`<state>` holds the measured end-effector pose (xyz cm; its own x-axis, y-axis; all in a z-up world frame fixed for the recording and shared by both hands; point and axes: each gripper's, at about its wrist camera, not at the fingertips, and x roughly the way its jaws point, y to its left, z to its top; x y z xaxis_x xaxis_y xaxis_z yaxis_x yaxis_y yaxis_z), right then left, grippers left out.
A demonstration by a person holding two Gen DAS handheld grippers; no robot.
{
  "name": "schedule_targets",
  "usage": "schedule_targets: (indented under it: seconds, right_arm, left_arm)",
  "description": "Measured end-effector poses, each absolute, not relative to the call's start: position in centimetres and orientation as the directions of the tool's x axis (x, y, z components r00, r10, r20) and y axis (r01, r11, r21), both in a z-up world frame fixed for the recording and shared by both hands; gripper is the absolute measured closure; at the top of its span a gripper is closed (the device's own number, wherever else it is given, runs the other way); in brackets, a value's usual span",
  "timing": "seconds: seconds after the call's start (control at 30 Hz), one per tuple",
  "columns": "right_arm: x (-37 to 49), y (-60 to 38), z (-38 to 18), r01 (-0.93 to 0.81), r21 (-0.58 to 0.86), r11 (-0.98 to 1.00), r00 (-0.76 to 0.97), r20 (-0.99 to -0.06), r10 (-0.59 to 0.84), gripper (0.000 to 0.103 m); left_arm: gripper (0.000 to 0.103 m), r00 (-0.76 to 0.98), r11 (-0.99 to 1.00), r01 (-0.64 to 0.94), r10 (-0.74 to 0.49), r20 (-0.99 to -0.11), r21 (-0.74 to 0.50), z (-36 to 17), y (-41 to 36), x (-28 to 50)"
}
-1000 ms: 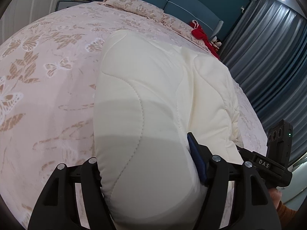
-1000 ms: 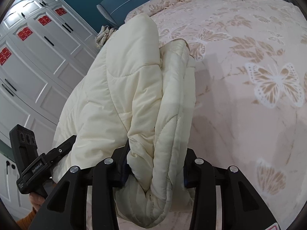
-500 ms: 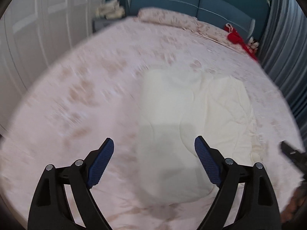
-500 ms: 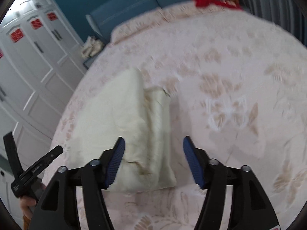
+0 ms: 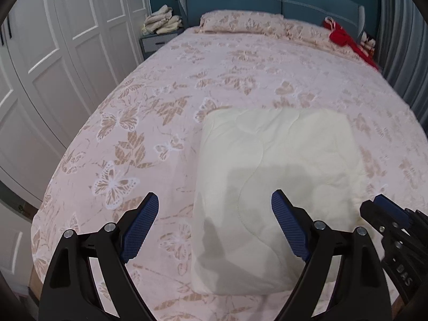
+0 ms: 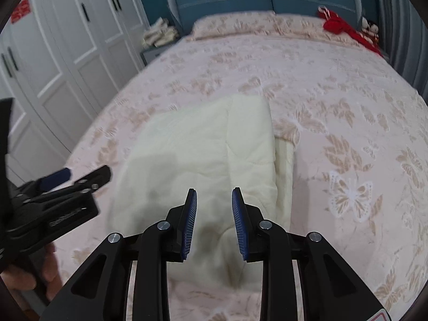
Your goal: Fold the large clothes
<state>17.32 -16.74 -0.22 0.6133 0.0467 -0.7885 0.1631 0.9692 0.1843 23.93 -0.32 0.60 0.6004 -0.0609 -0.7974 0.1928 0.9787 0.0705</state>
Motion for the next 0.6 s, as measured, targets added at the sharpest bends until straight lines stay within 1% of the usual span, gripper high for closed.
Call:
schedule_targets:
  seconds: [0.1, 0.17, 0.3, 0.47, 0.6]
  right_arm:
    - [18.3, -17.8, -2.9, 0.199, 0.194, 0.961, 0.572, -0.819, 0.047, 0.079]
    - [18.5, -18.8, -4.5, 0.225, 0.215, 0.950, 0.554, -0.831, 0.057, 0.084]
    - [18.6, -19.8, -6.6, 0.248, 0.234, 0.940, 0.535, -0.842, 0.069, 0.087]
    - [18.8, -19.9, -8.4, 0.249, 0.227, 0.942, 0.518, -0.853, 0.068, 0.087]
    - [19.1, -20.6, -10.0, 0.263, 0.260, 0.929, 0.509, -0.855, 0.095, 0.087]
  left_arm:
    - [0.019, 0.574, 0.977, 0.195, -0.044, -0.818, 0.084, -1.0, -0.7, 24.7]
    - [0.019, 0.557, 0.977, 0.194, -0.039, -0.830, 0.084, -2.0, -0.8, 25.0]
    - [0.019, 0.517, 0.979, 0.189, -0.039, -0.855, 0.070, -4.2, -1.0, 25.6]
    - [0.012, 0.505, 0.981, 0.184, -0.046, -0.862, 0.056, -6.2, -0.9, 25.8]
    - [0.007, 0.498, 0.982, 0.184, -0.054, -0.865, 0.045, -7.8, -0.9, 26.0]
